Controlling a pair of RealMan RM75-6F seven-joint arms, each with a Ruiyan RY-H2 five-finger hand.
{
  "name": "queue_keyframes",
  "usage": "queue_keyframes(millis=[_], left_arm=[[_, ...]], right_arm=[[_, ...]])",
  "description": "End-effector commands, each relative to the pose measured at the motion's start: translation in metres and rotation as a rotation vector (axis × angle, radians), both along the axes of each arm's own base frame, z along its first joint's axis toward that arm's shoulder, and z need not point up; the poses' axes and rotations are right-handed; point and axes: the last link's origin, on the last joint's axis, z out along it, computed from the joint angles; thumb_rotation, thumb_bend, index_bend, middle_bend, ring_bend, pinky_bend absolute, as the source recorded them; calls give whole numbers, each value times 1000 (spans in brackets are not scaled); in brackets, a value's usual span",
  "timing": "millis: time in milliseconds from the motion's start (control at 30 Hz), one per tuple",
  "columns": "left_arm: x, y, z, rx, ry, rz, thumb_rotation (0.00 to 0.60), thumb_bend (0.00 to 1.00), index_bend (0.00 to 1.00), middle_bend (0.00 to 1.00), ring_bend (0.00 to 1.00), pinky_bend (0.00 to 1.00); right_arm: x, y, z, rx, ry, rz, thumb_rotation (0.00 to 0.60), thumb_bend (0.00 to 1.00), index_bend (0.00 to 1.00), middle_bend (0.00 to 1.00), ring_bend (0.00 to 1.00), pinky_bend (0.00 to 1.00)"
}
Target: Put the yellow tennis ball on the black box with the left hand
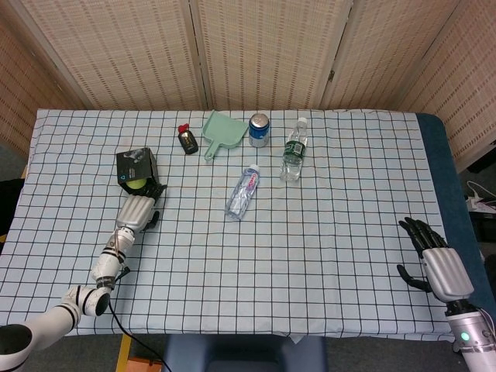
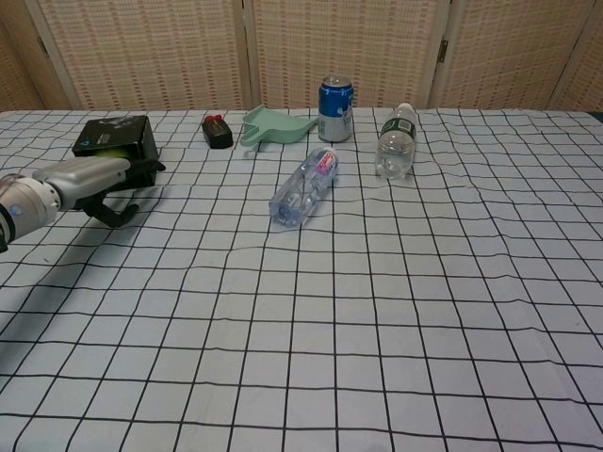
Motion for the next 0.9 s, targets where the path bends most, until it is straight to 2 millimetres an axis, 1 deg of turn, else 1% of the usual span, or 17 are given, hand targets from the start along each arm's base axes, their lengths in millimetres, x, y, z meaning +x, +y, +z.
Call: queue_keyframes(millis=[33,167,267,367,400,500,567,633,700,833,900], left_arm=[[0,-1,0,-7,1,-4,600,552,3,0,0,202],[0,-5,4,-12,-5,-15,600,553,15,0,0,198],[3,-9,9,-3,-12,-47,600,553,50,13,0,195],[8,-15,19,7,-25,-85,600,553,112,74,11,196],[10,-18,23,10,-30,-98,600,553,148,107,32,197],[12,-32,36,29,-44,-139,600,556,264,227,138,202],[8,-45,47,46,-41,-161,600,560,312,289,197,227],[3,-60,57,65,-32,-182,600,560,351,366,271,298],[-3,-75,66,81,-15,-195,600,560,369,412,318,332],[-16,-108,88,128,42,-235,600,561,425,468,385,369],[-24,-128,100,147,64,-253,600,561,442,474,388,397]], right_arm=[[0,0,0,0,-1,0,600,266,67,25,0,153],[0,0,0,3,-2,1,600,266,67,25,0,153],[1,1,0,5,-2,4,600,265,67,25,0,153],[1,2,-1,9,-4,5,600,265,67,25,0,153],[1,2,-1,10,-5,6,600,266,67,25,0,153],[2,2,0,8,-9,10,600,266,67,25,0,153],[3,3,1,6,-14,13,600,266,67,25,0,153],[4,3,2,2,-18,17,600,265,67,25,0,153],[4,3,2,3,-20,18,600,266,67,25,0,153],[4,3,2,6,-22,19,600,265,67,25,0,153],[4,2,2,4,-21,18,600,266,67,26,0,152]])
